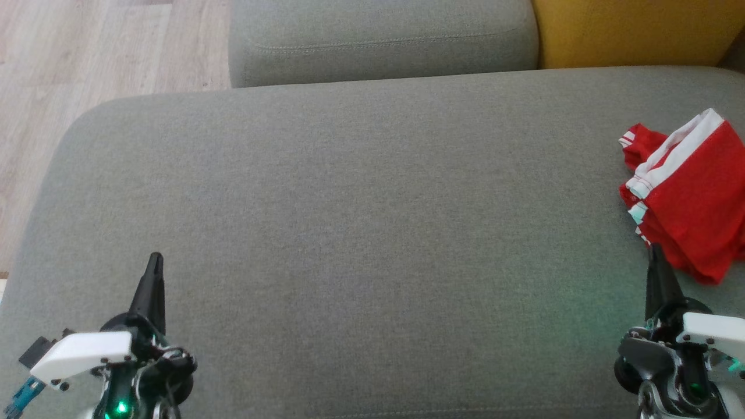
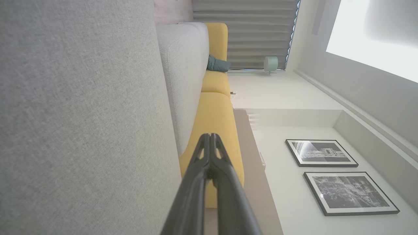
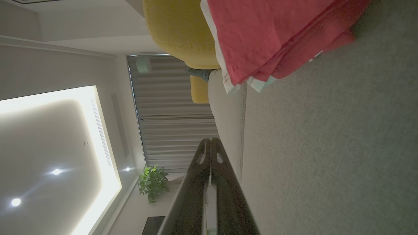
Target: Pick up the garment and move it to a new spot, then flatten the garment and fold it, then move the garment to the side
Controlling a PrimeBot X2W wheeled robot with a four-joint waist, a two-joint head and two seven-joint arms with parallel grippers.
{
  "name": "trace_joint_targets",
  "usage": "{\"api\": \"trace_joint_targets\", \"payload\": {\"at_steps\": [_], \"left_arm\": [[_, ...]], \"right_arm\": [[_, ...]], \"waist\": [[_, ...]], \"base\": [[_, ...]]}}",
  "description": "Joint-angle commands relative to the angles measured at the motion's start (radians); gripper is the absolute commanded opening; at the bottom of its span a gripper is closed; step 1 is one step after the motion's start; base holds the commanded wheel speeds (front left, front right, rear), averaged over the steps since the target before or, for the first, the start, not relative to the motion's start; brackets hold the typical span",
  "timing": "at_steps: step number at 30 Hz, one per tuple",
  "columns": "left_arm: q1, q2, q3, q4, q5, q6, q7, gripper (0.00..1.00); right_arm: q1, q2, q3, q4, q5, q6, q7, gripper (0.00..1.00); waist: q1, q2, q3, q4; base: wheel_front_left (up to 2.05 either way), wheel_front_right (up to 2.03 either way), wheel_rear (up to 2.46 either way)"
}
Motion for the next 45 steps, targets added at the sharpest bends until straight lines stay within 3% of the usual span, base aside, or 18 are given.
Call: {"api": "trace_joint_targets", "payload": {"at_steps": [1, 45], "left_arm": [[-0.057, 0.006, 0.042, -0.026, 0.001, -0.007, 0.003, 0.0], [-0.057, 0.0, 0.051, -0.026, 0.008, -0.007, 0.01, 0.0]], "right_arm": [[-0.049, -0.013, 0.018, -0.03, 0.001, -0.001, 0.01, 0.0], [-0.05, -0.004, 0.006, -0.029, -0.009, -0.001, 0.02, 0.0]], "waist": [[0.0, 0.0, 0.0, 0.0], [0.0, 0.0, 0.0, 0.0]], "base": [[0.0, 0.0, 0.0], [0.0, 0.0, 0.0]]}}
